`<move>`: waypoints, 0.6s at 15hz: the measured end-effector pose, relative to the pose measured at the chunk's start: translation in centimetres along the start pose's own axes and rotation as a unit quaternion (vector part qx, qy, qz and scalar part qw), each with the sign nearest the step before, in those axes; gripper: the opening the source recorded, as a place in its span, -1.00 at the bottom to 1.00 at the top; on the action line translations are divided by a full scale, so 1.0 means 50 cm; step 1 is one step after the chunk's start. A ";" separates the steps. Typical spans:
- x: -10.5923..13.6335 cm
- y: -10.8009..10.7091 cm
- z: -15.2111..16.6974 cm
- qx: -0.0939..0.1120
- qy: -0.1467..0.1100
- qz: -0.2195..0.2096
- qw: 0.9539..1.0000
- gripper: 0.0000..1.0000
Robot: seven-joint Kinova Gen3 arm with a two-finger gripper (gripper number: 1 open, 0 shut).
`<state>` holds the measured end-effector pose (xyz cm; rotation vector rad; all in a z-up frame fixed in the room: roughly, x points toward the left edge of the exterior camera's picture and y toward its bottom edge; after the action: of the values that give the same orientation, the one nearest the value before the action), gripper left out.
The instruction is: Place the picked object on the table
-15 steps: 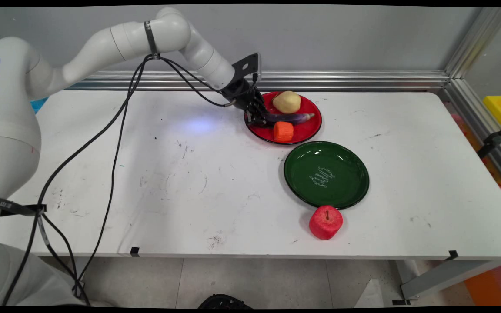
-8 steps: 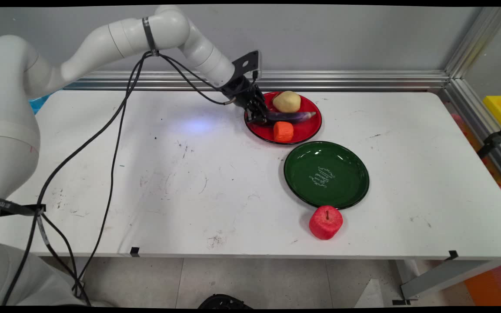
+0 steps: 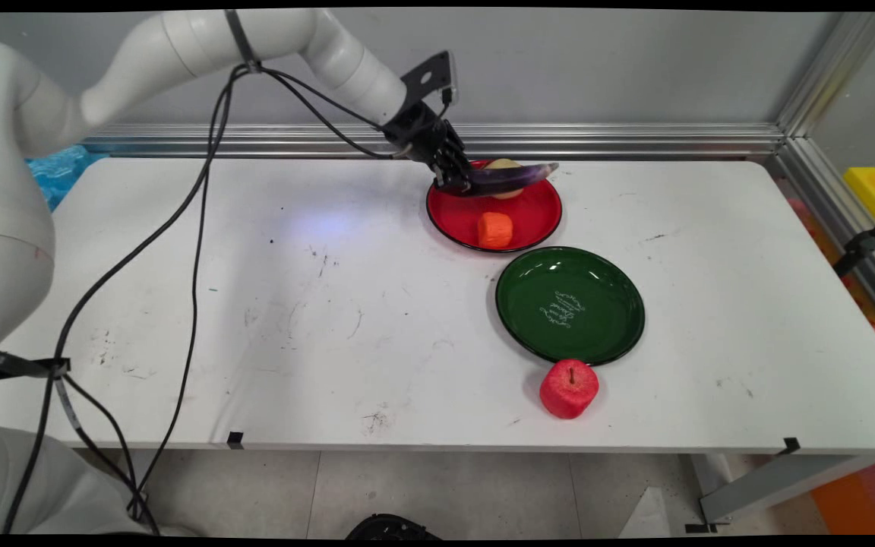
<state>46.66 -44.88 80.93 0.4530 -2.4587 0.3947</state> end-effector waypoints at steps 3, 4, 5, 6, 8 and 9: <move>0.005 0.031 -0.043 0.003 -0.005 -0.020 1.000 -1.00; 0.006 0.040 -0.053 0.002 -0.007 -0.024 1.000 -1.00; 0.006 0.054 -0.068 0.001 -0.009 -0.029 1.000 -1.00; 0.006 0.064 -0.078 0.000 -0.010 -0.032 0.999 -1.00; 0.003 0.089 -0.101 -0.004 -0.015 -0.039 0.999 -1.00; -0.001 0.104 -0.114 -0.006 -0.019 -0.044 0.999 -1.00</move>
<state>47.50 -38.05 84.41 0.5649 -2.4660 0.3373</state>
